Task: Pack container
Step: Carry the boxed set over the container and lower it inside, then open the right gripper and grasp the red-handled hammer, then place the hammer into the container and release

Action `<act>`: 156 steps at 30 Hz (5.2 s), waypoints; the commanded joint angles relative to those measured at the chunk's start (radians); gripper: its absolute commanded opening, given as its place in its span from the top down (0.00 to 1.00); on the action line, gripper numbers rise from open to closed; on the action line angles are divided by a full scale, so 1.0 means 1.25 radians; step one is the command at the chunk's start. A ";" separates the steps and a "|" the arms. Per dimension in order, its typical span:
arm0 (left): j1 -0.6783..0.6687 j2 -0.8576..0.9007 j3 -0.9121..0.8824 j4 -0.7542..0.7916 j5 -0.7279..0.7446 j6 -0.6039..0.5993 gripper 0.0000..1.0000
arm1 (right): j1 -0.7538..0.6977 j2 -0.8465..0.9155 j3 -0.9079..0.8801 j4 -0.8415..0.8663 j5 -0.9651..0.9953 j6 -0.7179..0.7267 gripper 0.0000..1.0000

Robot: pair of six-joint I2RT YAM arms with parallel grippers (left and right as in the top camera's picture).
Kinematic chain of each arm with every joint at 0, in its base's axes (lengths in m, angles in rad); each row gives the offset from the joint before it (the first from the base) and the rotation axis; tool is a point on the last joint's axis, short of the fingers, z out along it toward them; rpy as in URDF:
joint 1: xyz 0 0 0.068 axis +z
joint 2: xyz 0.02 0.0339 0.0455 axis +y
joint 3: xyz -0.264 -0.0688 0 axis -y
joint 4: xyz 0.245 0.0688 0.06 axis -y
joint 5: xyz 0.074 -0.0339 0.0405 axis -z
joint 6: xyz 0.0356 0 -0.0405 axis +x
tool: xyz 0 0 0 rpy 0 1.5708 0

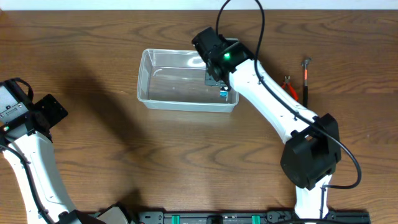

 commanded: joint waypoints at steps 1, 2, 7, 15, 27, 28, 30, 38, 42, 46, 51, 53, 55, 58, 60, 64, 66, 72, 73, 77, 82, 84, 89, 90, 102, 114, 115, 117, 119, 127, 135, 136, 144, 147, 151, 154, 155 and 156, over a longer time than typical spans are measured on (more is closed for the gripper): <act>0.004 0.005 0.011 -0.002 0.002 0.013 0.02 | 0.025 -0.009 -0.001 -0.011 0.016 0.056 0.99; 0.004 0.005 0.011 -0.002 0.002 0.013 0.02 | 0.027 -0.009 -0.001 -0.017 0.016 0.075 0.99; 0.004 0.005 0.011 -0.002 0.002 0.013 0.02 | 0.025 0.001 -0.021 -0.016 0.019 0.111 0.99; 0.004 0.005 0.011 -0.002 0.002 0.013 0.02 | 0.008 0.009 -0.134 0.058 0.015 0.111 0.98; 0.004 0.005 0.011 -0.002 0.002 0.013 0.02 | -0.019 0.009 -0.171 0.101 0.069 0.024 0.89; 0.004 0.005 0.011 -0.002 0.002 0.013 0.02 | -0.022 0.009 -0.171 0.101 0.072 0.023 0.89; 0.004 0.005 0.011 -0.002 0.002 0.013 0.02 | -0.035 0.009 -0.171 0.102 0.078 0.023 0.87; 0.004 0.005 0.011 -0.002 0.002 0.013 0.02 | -0.063 0.009 -0.171 0.073 -0.016 0.072 0.98; 0.004 0.005 0.011 -0.002 0.002 0.013 0.02 | -0.062 0.009 -0.171 0.082 -0.012 0.072 0.96; 0.004 0.005 0.011 -0.002 0.002 0.013 0.02 | -0.061 0.009 -0.171 0.082 -0.019 0.072 0.77; 0.004 0.005 0.011 -0.002 0.002 0.013 0.02 | -0.061 0.009 -0.171 0.084 -0.023 0.071 0.50; 0.004 0.005 0.011 -0.002 0.002 0.013 0.02 | -0.063 0.009 -0.161 0.089 -0.020 0.058 0.47; 0.004 0.005 0.011 -0.002 0.002 0.013 0.02 | -0.065 0.008 -0.131 0.086 0.000 0.027 0.45; 0.004 0.005 0.011 -0.002 0.002 0.013 0.02 | -0.070 -0.002 -0.065 0.056 0.017 -0.017 0.43; 0.004 0.005 0.011 -0.002 0.002 0.013 0.02 | -0.075 -0.015 -0.021 0.025 0.021 -0.021 0.36; 0.004 0.005 0.011 -0.002 0.002 0.013 0.02 | -0.097 -0.045 0.013 0.011 0.021 -0.021 0.30; 0.004 0.005 0.011 -0.002 0.002 0.013 0.02 | -0.118 -0.057 0.013 0.011 0.021 -0.022 0.28; 0.004 0.005 0.011 -0.002 0.002 0.013 0.02 | -0.211 -0.058 0.006 -0.002 0.022 -0.075 0.38; 0.004 0.005 0.011 -0.002 0.002 0.013 0.02 | -0.230 -0.058 0.005 -0.002 0.028 -0.089 0.40; 0.004 0.005 0.011 -0.002 0.002 0.013 0.02 | -0.324 -0.058 0.005 0.008 0.038 -0.122 0.38; 0.004 0.005 0.011 -0.002 0.002 0.013 0.02 | -0.453 -0.055 -0.005 0.010 0.002 -0.170 0.34; 0.004 0.005 0.011 -0.002 0.002 0.013 0.02 | -0.497 -0.046 -0.009 0.020 -0.042 -0.216 0.34; 0.004 0.005 0.011 -0.002 0.002 0.013 0.02 | -0.567 0.008 -0.012 0.042 -0.148 -0.322 0.26; 0.004 0.005 0.011 -0.002 0.002 0.013 0.02 | -0.577 0.027 -0.012 0.045 -0.165 -0.335 0.26; 0.004 0.005 0.011 -0.002 0.002 0.013 0.02 | -0.587 0.175 -0.012 0.057 -0.212 -0.416 0.30; 0.004 0.005 0.011 -0.002 0.002 0.013 0.02 | -0.586 0.230 -0.012 0.070 -0.237 -0.413 0.75; 0.004 0.005 0.011 -0.002 0.002 0.013 0.02 | -0.586 0.230 -0.012 0.070 -0.237 -0.413 0.80; 0.004 0.005 0.011 -0.002 0.002 0.013 0.02 | -0.586 0.230 -0.012 0.066 -0.237 -0.413 0.99; 0.004 0.005 0.011 -0.002 0.002 0.013 0.02 | -0.586 0.225 -0.011 0.061 -0.237 -0.413 0.99; 0.004 0.005 0.011 -0.002 0.002 0.013 0.02 | -0.574 0.088 0.012 0.028 -0.243 -0.371 0.99; 0.004 0.005 0.011 -0.002 0.002 0.013 0.02 | -0.443 -0.164 0.012 0.040 -0.265 -0.387 0.99; 0.004 0.005 0.011 -0.002 0.002 0.013 0.02 | -0.415 -0.184 0.012 0.045 -0.269 -0.408 0.99; 0.004 0.005 0.011 -0.002 0.002 0.013 0.02 | -0.157 -0.189 0.010 0.071 -0.312 -0.758 0.99; 0.004 0.005 0.011 -0.002 0.002 0.013 0.02 | -0.089 -0.159 0.010 0.072 -0.312 -1.004 0.99; 0.004 0.005 0.011 -0.002 0.002 0.013 0.02 | -0.038 -0.106 0.010 0.100 -0.315 -1.258 0.99; 0.004 0.005 0.011 -0.002 0.002 0.013 0.02 | -0.028 -0.063 0.010 0.168 -0.318 -1.297 0.99; 0.004 0.005 0.011 -0.002 0.002 0.013 0.02 | -0.028 -0.047 0.010 0.196 -0.318 -1.297 0.99; 0.004 0.005 0.011 -0.002 0.002 0.013 0.02 | -0.028 -0.033 0.010 0.219 -0.318 -1.297 0.99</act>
